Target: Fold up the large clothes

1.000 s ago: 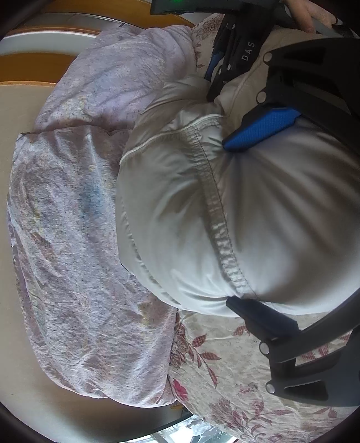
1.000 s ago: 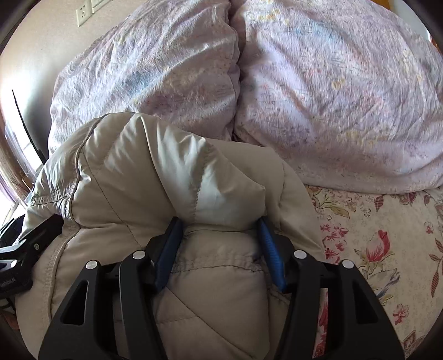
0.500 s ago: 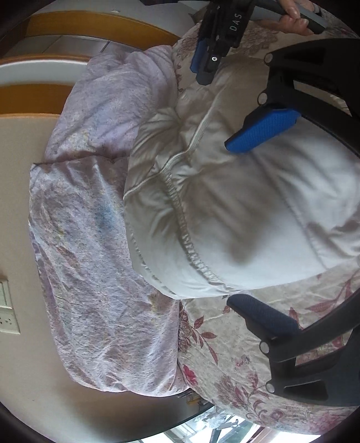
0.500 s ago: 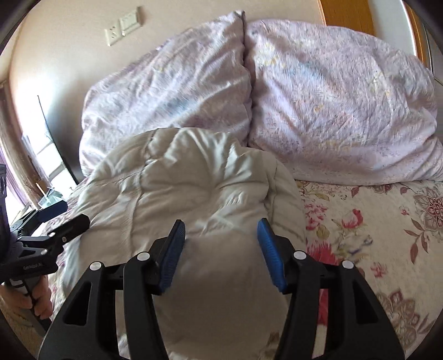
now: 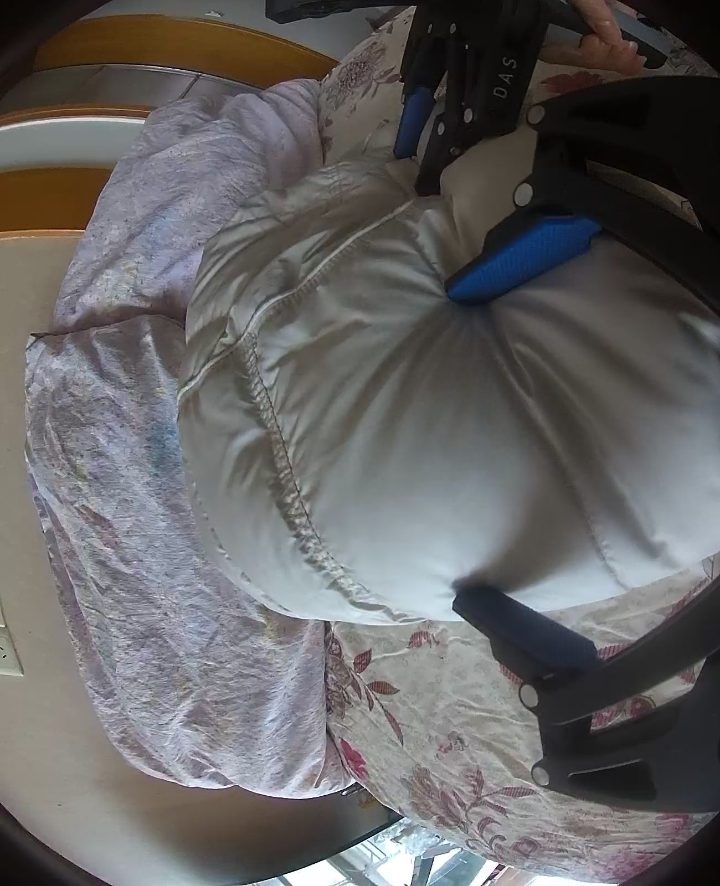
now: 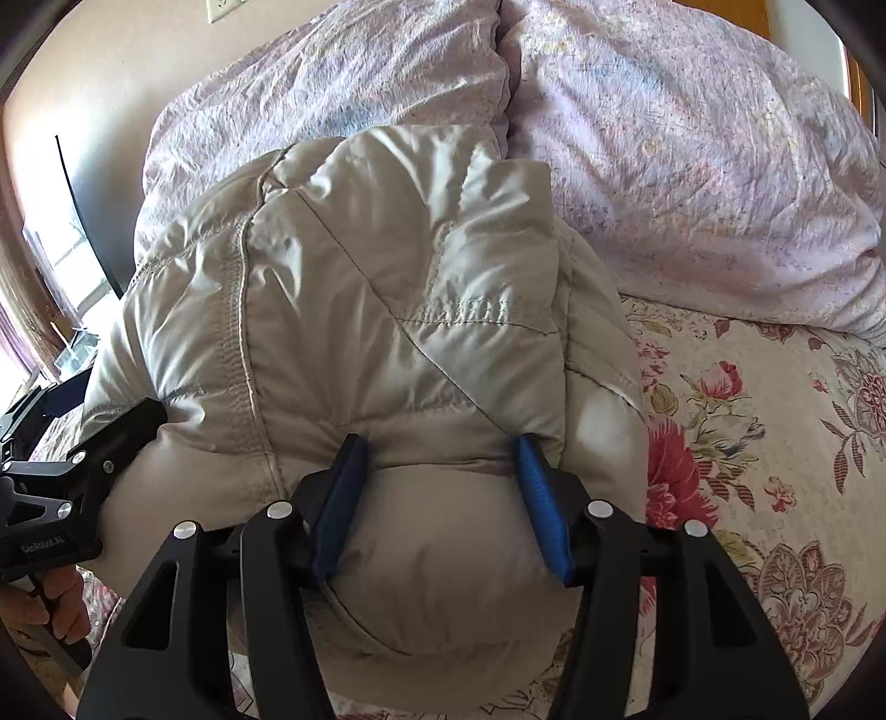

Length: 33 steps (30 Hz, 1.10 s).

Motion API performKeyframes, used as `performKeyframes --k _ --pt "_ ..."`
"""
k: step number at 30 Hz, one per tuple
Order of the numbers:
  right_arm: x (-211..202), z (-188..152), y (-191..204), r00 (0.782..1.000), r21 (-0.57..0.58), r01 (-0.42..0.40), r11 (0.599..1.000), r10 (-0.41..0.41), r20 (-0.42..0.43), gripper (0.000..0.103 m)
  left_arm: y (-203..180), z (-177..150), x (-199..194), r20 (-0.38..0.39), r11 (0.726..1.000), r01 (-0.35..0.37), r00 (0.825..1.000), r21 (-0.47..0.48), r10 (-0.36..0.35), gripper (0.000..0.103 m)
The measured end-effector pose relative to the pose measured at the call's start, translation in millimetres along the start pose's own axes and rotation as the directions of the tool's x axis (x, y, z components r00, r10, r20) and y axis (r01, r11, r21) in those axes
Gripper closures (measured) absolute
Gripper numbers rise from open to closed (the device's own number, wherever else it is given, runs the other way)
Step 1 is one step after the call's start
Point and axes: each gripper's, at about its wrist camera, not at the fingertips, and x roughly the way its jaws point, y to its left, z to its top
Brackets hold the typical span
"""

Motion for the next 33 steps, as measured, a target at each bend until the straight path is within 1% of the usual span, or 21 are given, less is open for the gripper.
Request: performKeyframes --k 4,11,13,18,27,31,33 --pt "3.5 1.9 -3.4 1.0 0.016 -0.009 1.0 0.009 -0.005 0.046 -2.3 -0.9 1.4 0.019 1.0 -0.023 1.0 0.002 0.023 0.002" --pt "4.7 4.1 -4.3 1.0 0.032 0.002 0.999 -0.001 -0.013 0.046 -3.1 -1.5 0.3 -0.007 0.999 -0.037 0.999 -0.007 0.037 0.002" --pt "4.0 2.5 -3.6 1.0 0.042 0.013 0.999 -0.013 -0.009 0.046 -2.0 -3.0 0.3 -0.015 0.999 -0.039 0.999 -0.024 0.039 0.002" --pt "1.0 -2.2 -2.1 0.999 0.043 0.036 0.998 -0.036 -0.008 0.046 -2.0 -8.4 -0.9 -0.013 0.998 -0.054 0.999 -0.042 0.053 0.002" --pt "4.0 -5.1 -4.7 1.0 0.055 0.02 0.998 -0.021 0.014 0.045 0.3 -12.1 3.8 0.003 0.997 -0.056 0.998 -0.061 0.057 0.002" --pt "7.2 -5.8 -5.8 1.0 0.07 0.015 0.997 -0.017 0.021 0.045 -0.2 -12.9 6.2 0.012 0.995 -0.07 0.997 -0.067 0.071 0.002" --pt "5.6 -5.5 -6.1 1.0 0.073 0.013 0.997 -0.014 0.016 0.045 0.3 -10.3 3.3 0.002 0.996 -0.067 0.998 -0.064 0.067 0.002"
